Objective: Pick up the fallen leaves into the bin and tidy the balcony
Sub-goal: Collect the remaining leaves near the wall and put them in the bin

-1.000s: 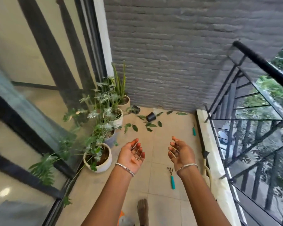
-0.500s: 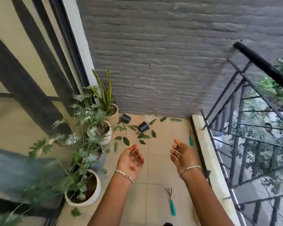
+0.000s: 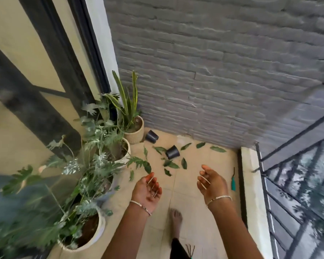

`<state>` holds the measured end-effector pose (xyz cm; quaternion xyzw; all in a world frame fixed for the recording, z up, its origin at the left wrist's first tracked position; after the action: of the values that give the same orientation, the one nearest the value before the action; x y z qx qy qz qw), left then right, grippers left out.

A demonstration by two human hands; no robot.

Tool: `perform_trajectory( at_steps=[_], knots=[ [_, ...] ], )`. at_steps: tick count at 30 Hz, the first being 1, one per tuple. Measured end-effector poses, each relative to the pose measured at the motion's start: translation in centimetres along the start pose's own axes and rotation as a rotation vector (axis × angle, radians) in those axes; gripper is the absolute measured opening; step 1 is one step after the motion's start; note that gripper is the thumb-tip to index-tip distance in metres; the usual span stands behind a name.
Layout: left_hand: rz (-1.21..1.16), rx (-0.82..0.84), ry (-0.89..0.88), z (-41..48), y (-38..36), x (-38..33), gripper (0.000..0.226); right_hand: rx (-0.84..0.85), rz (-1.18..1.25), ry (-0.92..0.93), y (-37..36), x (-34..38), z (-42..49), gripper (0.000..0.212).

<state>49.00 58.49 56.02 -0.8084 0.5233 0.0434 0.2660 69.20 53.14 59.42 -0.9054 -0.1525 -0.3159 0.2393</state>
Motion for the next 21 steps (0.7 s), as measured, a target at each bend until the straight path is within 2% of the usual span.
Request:
perform_trajectory(
  at_steps=[9,14,21],
  knots=[
    [-0.051,-0.117,-0.009,9.9,-8.4,-4.0,0.022,0.003,-0.156,-0.082,-6.7,4.6,13.8,0.022],
    [-0.047,-0.194,0.02,15.4,-7.7,-3.8,0.022,-0.023,-0.211,-0.142,-7.5,2.6,20.2,0.022],
    [-0.012,-0.281,0.036,22.8,-4.4,-4.0,0.024,-0.078,-0.258,-0.179,-7.8,-4.0,28.0,0.016]
  ],
)
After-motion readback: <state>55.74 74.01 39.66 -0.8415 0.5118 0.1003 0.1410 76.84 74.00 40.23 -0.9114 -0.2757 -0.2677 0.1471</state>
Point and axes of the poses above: each hand's wrist, its own z-axis towards the middle knuckle, its own y-axis out of the back of the hand, x = y × z, the point moved 4 cm from there along z, towards the middle knuckle, and after that the axes turned 8 degrees about z, right-handed, at the moved point
